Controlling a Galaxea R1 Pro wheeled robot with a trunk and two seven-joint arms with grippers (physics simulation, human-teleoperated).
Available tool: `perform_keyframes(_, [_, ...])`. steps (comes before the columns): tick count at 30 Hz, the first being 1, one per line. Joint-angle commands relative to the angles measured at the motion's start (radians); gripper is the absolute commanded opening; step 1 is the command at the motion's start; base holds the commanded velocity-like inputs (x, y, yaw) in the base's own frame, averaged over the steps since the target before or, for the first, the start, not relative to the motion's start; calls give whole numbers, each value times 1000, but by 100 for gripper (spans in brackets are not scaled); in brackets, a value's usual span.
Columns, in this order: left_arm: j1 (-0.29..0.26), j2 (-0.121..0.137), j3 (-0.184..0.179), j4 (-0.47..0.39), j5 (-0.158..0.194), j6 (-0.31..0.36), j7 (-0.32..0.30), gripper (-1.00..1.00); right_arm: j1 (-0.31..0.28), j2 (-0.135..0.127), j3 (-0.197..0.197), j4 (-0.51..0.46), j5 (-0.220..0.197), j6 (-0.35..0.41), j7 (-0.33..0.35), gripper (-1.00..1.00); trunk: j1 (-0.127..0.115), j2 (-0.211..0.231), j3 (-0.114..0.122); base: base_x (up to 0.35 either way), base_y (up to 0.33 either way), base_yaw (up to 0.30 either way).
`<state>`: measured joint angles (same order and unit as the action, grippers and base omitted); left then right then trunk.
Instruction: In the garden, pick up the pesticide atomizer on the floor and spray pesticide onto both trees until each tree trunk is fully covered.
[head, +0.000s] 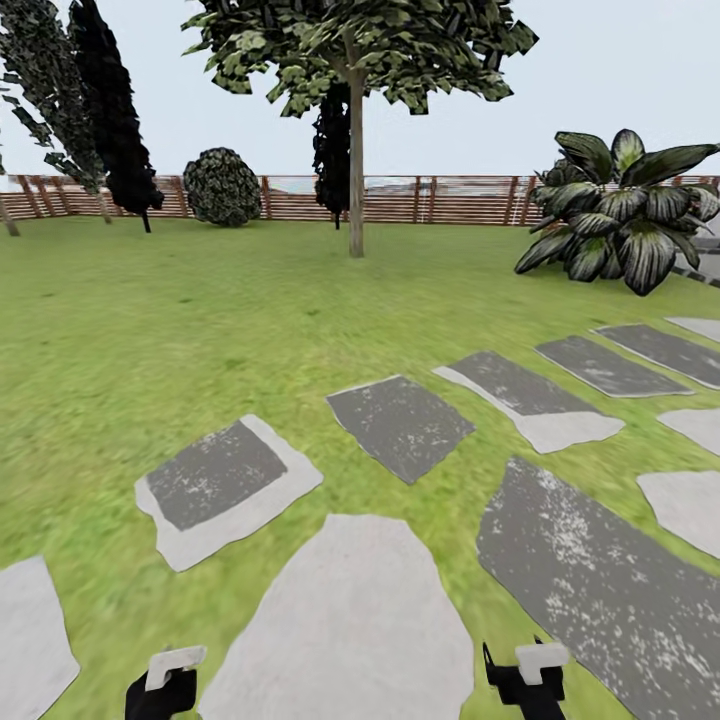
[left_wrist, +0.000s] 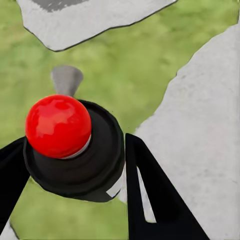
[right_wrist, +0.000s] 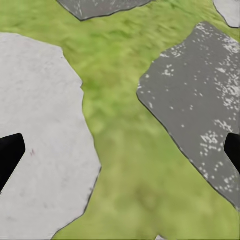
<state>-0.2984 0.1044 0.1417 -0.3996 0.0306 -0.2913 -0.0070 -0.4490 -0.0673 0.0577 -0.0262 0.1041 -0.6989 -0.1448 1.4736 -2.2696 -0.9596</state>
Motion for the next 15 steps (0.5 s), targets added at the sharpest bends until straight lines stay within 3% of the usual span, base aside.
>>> perform_keyframes(1, [0,0,1,1,3,-3,-1,-100,-1,0,5,1,9,-1,-10,100,0,0,-1,340,0,0])
perform_keyframes(15, [0,0,1,0,3,-3,-1,-100,0,0,5,2,9,-1,-10,100,0,0,-1,340,0,0])
